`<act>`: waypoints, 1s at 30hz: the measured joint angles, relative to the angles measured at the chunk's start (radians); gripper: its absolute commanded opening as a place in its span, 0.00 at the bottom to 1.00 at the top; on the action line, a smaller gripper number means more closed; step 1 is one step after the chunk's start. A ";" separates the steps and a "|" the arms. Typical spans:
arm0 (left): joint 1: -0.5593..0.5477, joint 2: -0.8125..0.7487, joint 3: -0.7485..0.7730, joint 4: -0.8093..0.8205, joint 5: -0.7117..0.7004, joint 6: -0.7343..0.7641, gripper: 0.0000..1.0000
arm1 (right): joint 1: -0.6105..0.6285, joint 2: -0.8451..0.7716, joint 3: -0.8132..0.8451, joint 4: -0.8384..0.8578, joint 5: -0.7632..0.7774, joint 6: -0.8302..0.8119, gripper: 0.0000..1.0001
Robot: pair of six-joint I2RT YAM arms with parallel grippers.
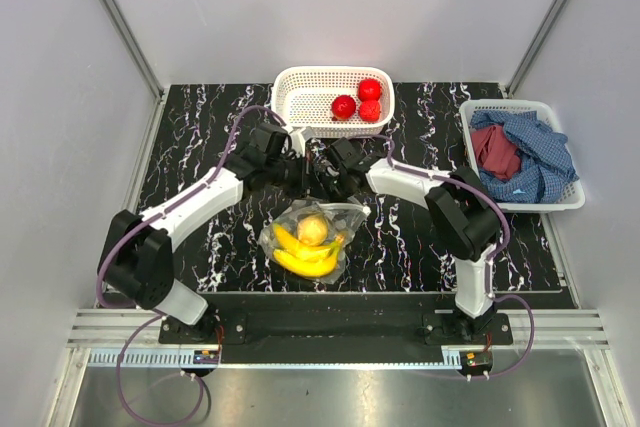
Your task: Open the zip-top bag and remove the fake food
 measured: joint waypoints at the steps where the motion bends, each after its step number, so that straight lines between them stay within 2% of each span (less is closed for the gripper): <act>1: 0.007 -0.003 0.000 0.003 0.011 -0.002 0.00 | 0.000 -0.015 0.000 -0.002 0.014 -0.009 0.26; 11: 0.056 -0.110 -0.047 0.008 0.032 0.021 0.00 | 0.003 -0.087 0.060 -0.087 0.121 -0.127 0.22; 14: 0.065 -0.119 -0.050 0.010 0.060 0.024 0.00 | 0.005 -0.112 0.076 -0.109 0.185 -0.174 0.14; 21: 0.067 -0.156 -0.074 -0.029 0.069 0.046 0.00 | 0.004 -0.163 0.107 -0.132 0.233 -0.274 0.15; 30: 0.081 -0.155 -0.081 -0.121 0.036 0.107 0.00 | 0.002 -0.314 0.129 -0.158 0.274 -0.341 0.17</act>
